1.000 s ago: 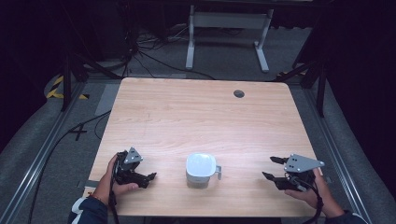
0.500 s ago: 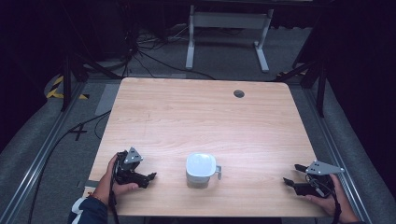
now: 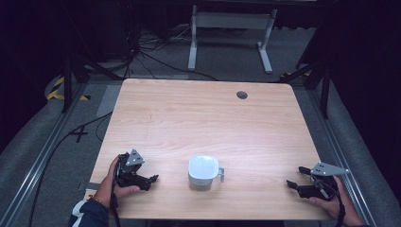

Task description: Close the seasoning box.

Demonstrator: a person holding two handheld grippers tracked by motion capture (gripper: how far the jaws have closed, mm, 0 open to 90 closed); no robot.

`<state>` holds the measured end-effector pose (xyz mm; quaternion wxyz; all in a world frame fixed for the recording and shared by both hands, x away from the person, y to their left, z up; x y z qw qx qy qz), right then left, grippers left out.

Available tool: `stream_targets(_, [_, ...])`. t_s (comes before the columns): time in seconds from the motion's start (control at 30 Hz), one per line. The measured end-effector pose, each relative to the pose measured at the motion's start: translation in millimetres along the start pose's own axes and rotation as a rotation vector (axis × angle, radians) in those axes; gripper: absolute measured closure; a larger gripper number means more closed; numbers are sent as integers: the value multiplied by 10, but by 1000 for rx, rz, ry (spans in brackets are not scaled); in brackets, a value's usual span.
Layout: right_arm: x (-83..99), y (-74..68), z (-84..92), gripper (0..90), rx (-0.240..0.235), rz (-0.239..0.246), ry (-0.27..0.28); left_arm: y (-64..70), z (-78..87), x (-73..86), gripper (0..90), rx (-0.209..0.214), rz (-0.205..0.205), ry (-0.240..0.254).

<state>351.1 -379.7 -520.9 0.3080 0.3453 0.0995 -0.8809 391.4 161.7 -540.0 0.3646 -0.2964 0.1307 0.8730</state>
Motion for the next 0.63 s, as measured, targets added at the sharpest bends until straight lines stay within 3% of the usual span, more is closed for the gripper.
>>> stream_targets(0.63, [-1, 0, 0, 206, -1, -1, 0, 8, -1, 3, 2, 10, 4, -7])
Point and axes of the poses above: each handheld gripper's, and its own axes: z roughly backward along the jaws, x roughly out of its underside, y roughly to its right, the point moved 8 cm from there along -z, roughly forward along the jaws, and after that the axes turned 6 degrees about -y, right-handed, at the moved point
